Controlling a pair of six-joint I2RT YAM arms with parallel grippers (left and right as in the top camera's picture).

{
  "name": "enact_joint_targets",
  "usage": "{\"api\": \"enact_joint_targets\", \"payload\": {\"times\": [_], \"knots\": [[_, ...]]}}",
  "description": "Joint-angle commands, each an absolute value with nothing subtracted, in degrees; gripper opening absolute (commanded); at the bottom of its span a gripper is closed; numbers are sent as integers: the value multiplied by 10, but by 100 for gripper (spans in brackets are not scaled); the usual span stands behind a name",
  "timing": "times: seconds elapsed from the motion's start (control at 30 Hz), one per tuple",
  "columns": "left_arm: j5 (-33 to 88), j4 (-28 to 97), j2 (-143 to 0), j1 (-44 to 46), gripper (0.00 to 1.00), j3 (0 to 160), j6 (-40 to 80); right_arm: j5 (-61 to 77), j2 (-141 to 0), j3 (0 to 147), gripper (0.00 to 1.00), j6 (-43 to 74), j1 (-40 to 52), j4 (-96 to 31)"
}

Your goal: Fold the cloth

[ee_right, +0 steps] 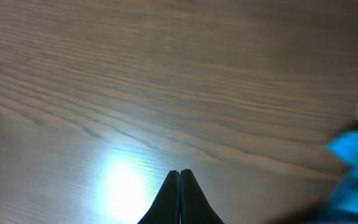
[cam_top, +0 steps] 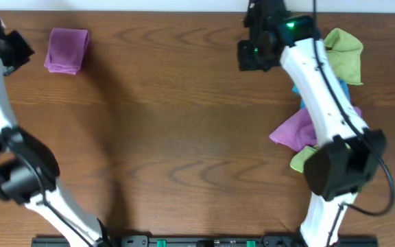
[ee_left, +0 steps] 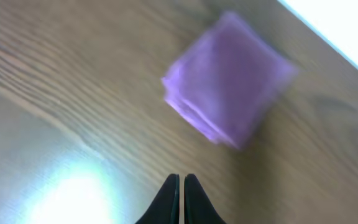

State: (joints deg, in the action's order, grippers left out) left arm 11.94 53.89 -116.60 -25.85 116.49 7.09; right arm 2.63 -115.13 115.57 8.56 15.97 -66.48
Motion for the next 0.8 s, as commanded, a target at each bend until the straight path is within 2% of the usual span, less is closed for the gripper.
{"api": "enact_joint_targets", "payload": {"times": [0.0, 0.13, 0.3, 0.37, 0.5, 0.53, 0.57, 0.6, 0.63, 0.67, 0.77], "knots": [[154, 571, -1115, -233, 6, 1167, 42, -8, -1090, 1175, 1, 13, 154, -682], [160, 583, -1036, -185, 6, 1152, 26, -13, -1029, 1174, 1, -67, 154, -731], [143, 554, -912, -87, 6, 1024, 18, -6, -929, 1134, 1, -61, 146, -758], [136, 534, -850, -53, 6, 961, 17, -11, -868, 1074, 2, -61, 138, -743], [50, 528, -703, 6, 6, 852, 13, -14, -715, 892, 1, -70, 122, -635], [41, 527, -674, 11, 6, 835, 13, -15, -684, 856, 25, -70, 121, -608], [41, 524, -651, 12, 10, 822, 13, -15, -654, 823, 64, -69, 121, -580], [44, 524, -634, 12, 29, 815, 14, -15, -635, 802, 90, -69, 121, -560], [45, 524, -617, 12, 72, 811, 15, -14, -618, 782, 99, -69, 123, -543], [45, 525, -607, 12, 95, 811, 15, -12, -603, 767, 99, -69, 124, -533], [45, 534, -580, 12, 95, 811, 15, -17, -579, 750, 99, -69, 123, -549]]}}
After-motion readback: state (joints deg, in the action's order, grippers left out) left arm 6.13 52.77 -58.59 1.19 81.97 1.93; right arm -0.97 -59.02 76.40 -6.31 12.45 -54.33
